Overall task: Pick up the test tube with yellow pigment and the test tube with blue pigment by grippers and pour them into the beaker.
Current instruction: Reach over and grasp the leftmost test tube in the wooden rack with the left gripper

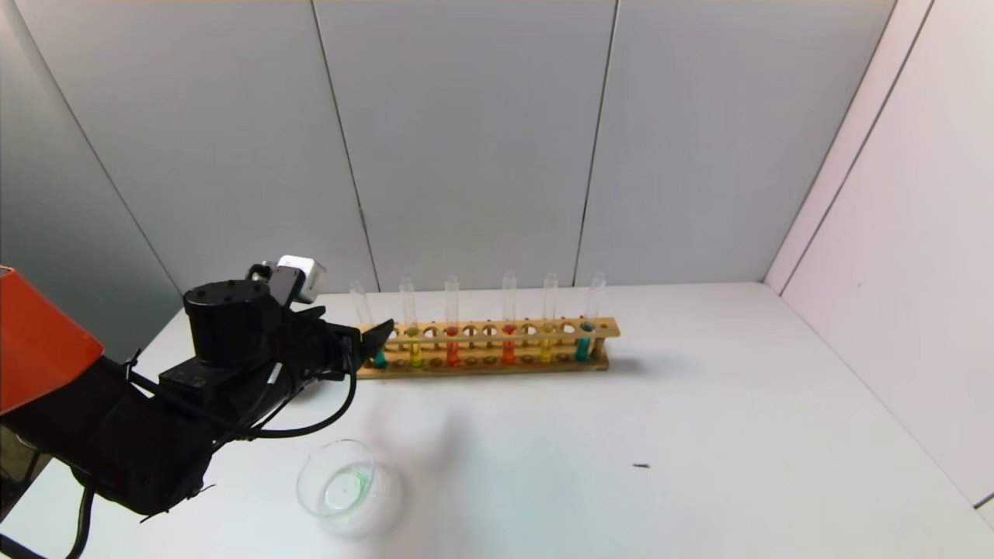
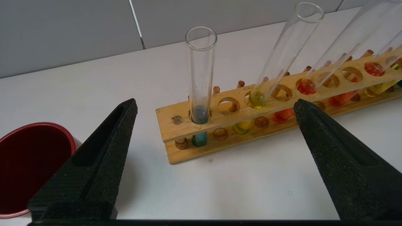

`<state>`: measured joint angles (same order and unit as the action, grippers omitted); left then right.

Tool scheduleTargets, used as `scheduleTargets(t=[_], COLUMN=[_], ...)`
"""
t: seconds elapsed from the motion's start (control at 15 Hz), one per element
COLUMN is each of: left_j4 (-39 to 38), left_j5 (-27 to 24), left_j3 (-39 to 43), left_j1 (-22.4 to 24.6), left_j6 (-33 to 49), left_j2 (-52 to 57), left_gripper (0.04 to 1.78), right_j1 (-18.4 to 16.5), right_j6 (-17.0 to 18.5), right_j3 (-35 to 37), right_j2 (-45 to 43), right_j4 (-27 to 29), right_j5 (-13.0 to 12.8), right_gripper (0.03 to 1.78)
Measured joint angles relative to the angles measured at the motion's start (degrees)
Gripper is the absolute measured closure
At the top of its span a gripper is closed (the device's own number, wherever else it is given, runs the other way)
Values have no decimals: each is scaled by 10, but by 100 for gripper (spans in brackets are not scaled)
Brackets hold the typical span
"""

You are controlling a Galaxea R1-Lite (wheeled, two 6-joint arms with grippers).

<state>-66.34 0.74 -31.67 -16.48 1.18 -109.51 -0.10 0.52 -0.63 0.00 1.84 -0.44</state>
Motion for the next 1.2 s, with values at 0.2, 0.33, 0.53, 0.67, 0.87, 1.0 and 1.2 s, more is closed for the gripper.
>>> scheduleTargets(t=[0.2,0.33,0.53,0.67,0.87,1.0,1.2], left_j4=[5,5,7,18,22,20,17], left_j5=[0,0,0,-1,0,0,0], left_j3=[-25,-43,-67,-84,-102,-104,-105], left_j1=[9,13,16,16,16,16,16], left_j6=[-2,-2,-2,-2,-1,0,0], left_j2=[-22,-36,-51,-58,-67,-71,-73], left_gripper=[7,7,7,7,7,9,29], right_j1=[0,0,0,0,0,0,0], right_j6=[0,0,0,0,0,0,0], right_j3=[0,0,0,0,0,0,0], right_j2=[0,0,0,0,0,0,0], right_j4=[0,0,0,0,0,0,0], right_j5=[0,0,0,0,0,0,0], right_gripper=[11,11,11,11,11,11,11])
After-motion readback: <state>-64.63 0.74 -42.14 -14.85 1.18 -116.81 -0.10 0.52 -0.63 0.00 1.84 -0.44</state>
